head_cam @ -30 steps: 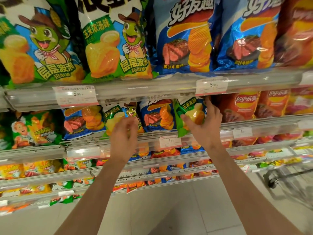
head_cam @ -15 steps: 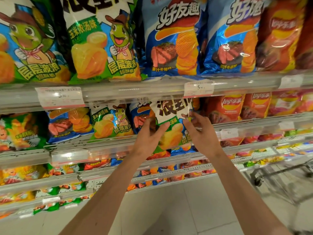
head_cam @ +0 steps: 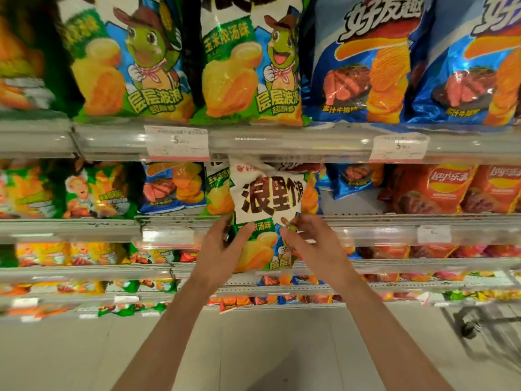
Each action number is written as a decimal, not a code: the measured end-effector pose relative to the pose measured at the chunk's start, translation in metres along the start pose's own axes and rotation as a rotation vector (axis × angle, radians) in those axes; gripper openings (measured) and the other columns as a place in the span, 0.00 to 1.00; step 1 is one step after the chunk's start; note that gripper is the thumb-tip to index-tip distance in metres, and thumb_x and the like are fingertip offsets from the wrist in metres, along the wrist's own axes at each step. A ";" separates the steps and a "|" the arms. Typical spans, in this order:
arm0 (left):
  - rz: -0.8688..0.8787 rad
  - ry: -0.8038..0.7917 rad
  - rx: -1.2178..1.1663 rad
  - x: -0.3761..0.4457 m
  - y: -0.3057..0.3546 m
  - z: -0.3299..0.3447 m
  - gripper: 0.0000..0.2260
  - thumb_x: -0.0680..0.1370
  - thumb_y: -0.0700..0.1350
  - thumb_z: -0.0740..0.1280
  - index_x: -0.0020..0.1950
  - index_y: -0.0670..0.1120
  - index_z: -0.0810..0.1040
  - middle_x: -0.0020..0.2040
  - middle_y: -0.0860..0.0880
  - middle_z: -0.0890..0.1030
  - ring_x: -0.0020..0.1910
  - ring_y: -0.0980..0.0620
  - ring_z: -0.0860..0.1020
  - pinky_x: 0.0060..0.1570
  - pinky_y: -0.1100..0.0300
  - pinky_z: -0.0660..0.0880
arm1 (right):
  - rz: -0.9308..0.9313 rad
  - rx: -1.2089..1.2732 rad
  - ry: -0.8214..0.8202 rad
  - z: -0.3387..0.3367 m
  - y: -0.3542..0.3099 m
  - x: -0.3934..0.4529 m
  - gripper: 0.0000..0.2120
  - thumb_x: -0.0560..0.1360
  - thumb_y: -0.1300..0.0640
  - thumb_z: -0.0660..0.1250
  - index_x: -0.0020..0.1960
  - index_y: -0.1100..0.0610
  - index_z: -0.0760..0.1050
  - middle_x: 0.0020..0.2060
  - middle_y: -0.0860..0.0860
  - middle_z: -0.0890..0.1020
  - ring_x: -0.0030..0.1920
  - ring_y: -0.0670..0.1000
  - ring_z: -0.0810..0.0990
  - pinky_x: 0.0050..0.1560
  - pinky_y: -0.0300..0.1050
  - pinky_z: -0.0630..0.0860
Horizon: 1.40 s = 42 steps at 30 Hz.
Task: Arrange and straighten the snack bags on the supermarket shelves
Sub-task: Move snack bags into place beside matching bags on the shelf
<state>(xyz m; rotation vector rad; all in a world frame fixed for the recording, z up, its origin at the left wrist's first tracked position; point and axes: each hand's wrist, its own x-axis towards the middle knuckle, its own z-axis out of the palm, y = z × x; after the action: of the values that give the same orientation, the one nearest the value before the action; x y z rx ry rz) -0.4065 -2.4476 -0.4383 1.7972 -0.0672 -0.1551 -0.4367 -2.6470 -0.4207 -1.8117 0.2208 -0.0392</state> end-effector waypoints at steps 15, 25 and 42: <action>-0.098 0.457 -0.123 -0.024 -0.040 -0.132 0.23 0.73 0.64 0.73 0.64 0.55 0.77 0.56 0.55 0.85 0.56 0.54 0.84 0.58 0.44 0.81 | -0.318 -0.458 -0.293 0.130 -0.037 0.044 0.19 0.82 0.43 0.62 0.68 0.52 0.75 0.63 0.48 0.80 0.65 0.48 0.76 0.71 0.49 0.71; -0.095 0.578 -0.068 -0.015 -0.042 -0.177 0.23 0.77 0.63 0.70 0.66 0.52 0.76 0.56 0.57 0.83 0.54 0.56 0.83 0.57 0.50 0.81 | -0.710 -1.091 -0.164 0.142 -0.027 0.072 0.15 0.79 0.53 0.68 0.62 0.60 0.82 0.63 0.56 0.82 0.68 0.57 0.76 0.75 0.53 0.64; -0.081 0.643 -0.077 -0.010 -0.039 -0.214 0.20 0.79 0.58 0.70 0.65 0.49 0.77 0.56 0.52 0.83 0.52 0.58 0.82 0.47 0.62 0.79 | -0.086 -0.506 -0.003 0.221 -0.070 0.108 0.27 0.80 0.47 0.67 0.73 0.58 0.64 0.64 0.57 0.77 0.62 0.59 0.78 0.60 0.49 0.74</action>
<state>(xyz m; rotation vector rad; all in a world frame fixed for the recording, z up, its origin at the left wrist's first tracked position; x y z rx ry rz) -0.3874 -2.2310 -0.4283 1.6974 0.4631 0.3609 -0.2900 -2.4374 -0.4184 -2.3250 0.1582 -0.0443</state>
